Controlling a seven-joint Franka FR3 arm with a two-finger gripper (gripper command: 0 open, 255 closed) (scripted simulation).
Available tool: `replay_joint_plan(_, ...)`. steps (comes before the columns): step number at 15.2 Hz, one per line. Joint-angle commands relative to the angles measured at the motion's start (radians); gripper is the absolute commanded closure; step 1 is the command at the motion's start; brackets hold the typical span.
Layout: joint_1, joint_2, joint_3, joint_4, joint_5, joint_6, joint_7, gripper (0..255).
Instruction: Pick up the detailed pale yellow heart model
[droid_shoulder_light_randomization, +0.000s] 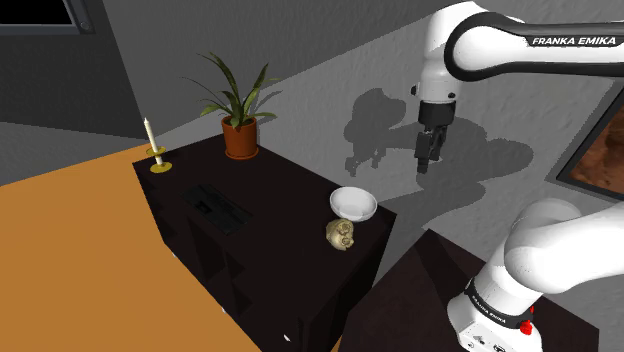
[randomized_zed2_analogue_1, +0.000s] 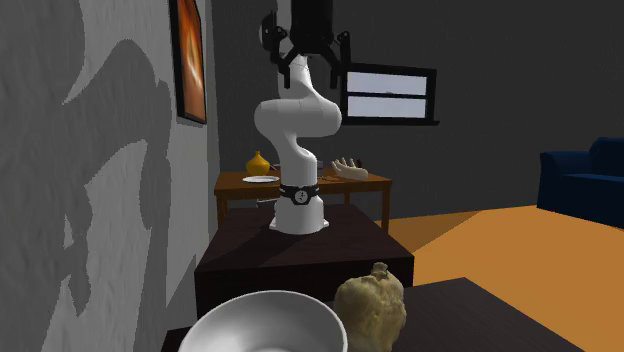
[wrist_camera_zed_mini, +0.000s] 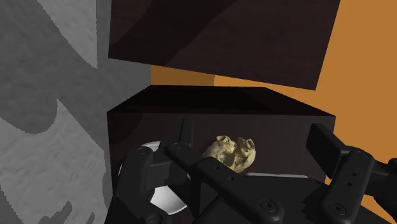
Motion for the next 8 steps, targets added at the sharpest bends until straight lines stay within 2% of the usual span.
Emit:
replay_joint_plan(1,0.0,0.0,0.0,0.0,0.0,0.0,0.0,0)
replay_joint_plan(8,0.008,0.091,0.107,-0.144,0.053,0.262,0.169,0)
